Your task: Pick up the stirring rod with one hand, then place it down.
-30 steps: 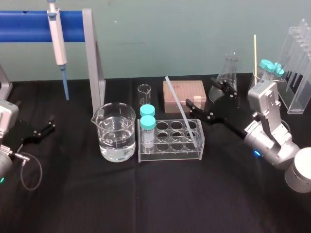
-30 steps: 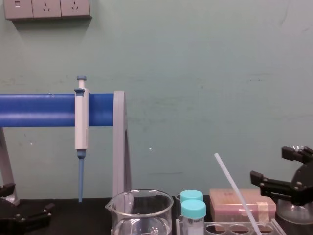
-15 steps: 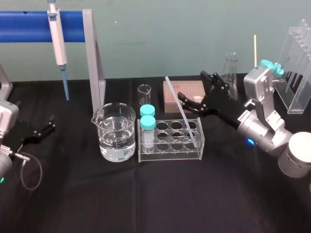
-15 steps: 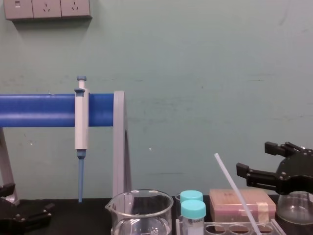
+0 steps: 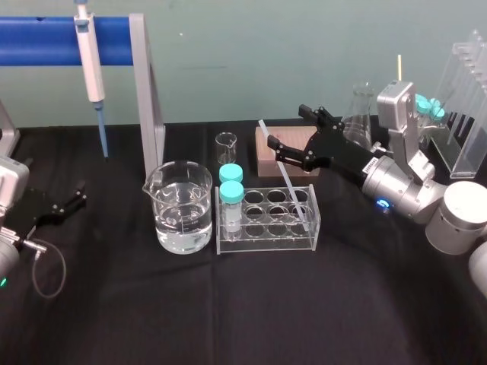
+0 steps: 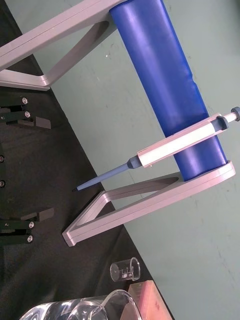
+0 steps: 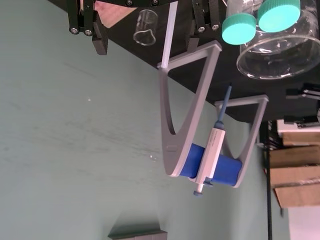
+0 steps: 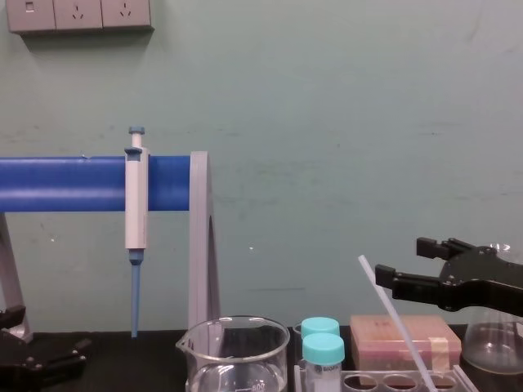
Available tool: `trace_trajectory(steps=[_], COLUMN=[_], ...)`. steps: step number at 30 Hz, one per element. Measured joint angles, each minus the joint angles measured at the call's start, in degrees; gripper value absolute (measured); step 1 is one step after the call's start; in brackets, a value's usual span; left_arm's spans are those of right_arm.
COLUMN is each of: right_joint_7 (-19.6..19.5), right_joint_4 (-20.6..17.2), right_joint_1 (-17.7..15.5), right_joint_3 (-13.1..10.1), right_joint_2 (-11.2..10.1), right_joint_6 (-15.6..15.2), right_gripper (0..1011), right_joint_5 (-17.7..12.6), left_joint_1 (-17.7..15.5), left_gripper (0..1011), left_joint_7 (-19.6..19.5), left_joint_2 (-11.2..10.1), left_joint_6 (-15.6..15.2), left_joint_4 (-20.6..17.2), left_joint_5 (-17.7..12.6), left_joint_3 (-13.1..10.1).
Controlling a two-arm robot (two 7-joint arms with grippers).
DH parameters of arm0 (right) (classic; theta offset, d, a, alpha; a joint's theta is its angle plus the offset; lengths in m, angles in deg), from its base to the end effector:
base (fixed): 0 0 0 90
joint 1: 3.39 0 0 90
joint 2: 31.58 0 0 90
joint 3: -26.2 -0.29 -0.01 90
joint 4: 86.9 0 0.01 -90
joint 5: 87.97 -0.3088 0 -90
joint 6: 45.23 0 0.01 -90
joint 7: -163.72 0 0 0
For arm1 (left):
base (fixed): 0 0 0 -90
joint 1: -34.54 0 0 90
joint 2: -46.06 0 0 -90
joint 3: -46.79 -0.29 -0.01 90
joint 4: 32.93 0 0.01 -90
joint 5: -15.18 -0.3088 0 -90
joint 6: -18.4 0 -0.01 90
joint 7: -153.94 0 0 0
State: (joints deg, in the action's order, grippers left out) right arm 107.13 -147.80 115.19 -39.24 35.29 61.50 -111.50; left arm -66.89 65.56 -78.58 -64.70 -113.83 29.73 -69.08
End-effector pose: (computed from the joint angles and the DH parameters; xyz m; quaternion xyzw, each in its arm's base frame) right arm 0.4483 -0.0694 -0.2808 -0.0138 -0.0996 -0.3940 0.9136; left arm 0.3581 0.0826 -0.3023 0.1415 -0.1324 0.5799 0.7913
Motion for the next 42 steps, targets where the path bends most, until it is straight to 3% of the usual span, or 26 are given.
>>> trace_trajectory(steps=[9,20,31,42], right_joint_7=[6.9,11.66,12.07,10.88], right_joint_4=[5.25,8.97,10.06,9.89], right_joint_1=[3.12,5.58,6.49,6.48], right_joint_3=[-1.02,-0.33,0.99,1.27], right_joint_2=[2.23,3.32,3.44,3.31], right_joint_6=[-3.78,-9.77,-12.42,-13.0], right_gripper=[1003,1003,1003,1003], right_joint_5=[-3.59,-6.56,-6.96,-6.96], left_joint_1=[0.0,0.0,0.0,0.0], left_gripper=[1000,1000,1000,1000], left_joint_7=[0.0,0.0,0.0,0.0], left_joint_2=[0.0,0.0,0.0,0.0], left_joint_6=[0.0,0.0,0.0,0.0], left_joint_4=[0.0,0.0,0.0,0.0], left_joint_5=[0.0,0.0,0.0,0.0], left_joint_3=[0.0,0.0,0.0,0.0])
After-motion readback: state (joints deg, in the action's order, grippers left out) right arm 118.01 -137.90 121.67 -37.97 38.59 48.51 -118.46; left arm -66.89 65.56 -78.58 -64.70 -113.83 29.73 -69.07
